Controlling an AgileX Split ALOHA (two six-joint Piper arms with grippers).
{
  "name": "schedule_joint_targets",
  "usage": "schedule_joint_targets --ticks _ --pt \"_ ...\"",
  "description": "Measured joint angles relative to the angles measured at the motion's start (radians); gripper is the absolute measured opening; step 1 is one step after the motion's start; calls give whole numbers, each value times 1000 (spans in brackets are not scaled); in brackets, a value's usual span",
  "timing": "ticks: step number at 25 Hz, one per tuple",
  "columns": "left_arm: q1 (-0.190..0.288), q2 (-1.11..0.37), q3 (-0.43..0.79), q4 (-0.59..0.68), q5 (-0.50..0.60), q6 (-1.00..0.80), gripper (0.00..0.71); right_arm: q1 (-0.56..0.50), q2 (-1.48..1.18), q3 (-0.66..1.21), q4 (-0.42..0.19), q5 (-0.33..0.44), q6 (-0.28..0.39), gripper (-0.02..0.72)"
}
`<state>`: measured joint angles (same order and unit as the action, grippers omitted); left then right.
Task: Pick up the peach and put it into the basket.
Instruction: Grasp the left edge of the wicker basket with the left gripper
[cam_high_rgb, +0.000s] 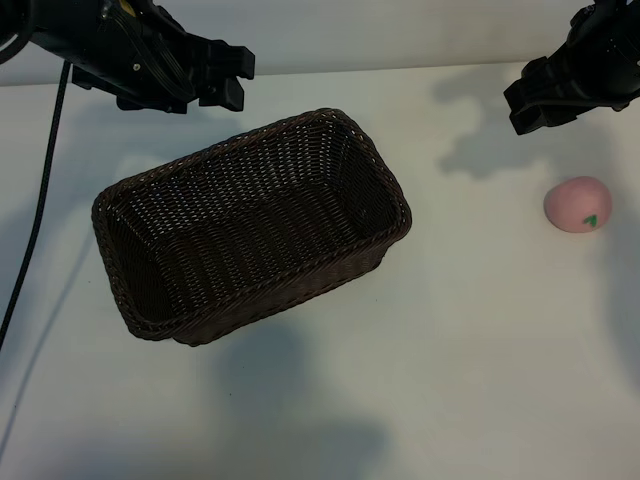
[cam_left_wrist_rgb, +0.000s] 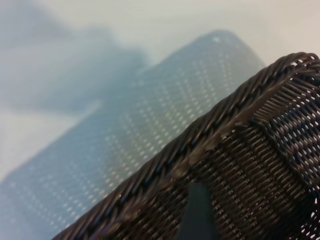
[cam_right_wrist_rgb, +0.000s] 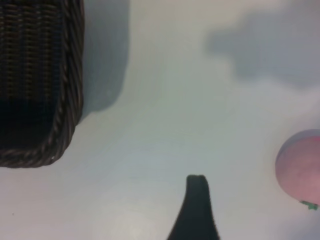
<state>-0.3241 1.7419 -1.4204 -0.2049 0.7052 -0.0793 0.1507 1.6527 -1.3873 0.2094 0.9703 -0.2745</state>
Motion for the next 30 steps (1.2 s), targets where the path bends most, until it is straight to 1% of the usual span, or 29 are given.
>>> schedule_joint_targets --ticks 3,4,7,10,12,14,16,18,24,26,28,30 --pt "0 0 0 1 -15 -2 592 0 0 0 0 0 0 585" --pt "1 0 0 1 -5 -8 592 0 0 0 0 0 0 585" --pt "3 0 0 26 75 -44 592 0 0 0 0 0 0 585" --pt "-1 -4 0 90 195 -100 592 0 0 0 0 -1 0 585" --pt "-15 -13 0 149 248 -140 592 0 0 0 0 -1 0 585" --pt "-37 -39 4 205 265 -201 592 0 0 0 0 -1 0 585" --pt "-56 -81 31 245 260 -267 592 0 0 0 0 -1 0 585" --pt "-65 -124 95 280 251 -328 592 0 0 0 0 -1 0 585" --pt "-66 -262 361 301 165 -453 592 0 0 0 0 0 0 585" --pt "-66 -303 427 315 129 -502 592 0 0 0 0 3 0 585" --pt "-66 -344 495 356 88 -598 592 0 0 0 0 4 0 585" --pt "-66 -354 526 403 62 -678 592 0 0 0 0 6 0 585"
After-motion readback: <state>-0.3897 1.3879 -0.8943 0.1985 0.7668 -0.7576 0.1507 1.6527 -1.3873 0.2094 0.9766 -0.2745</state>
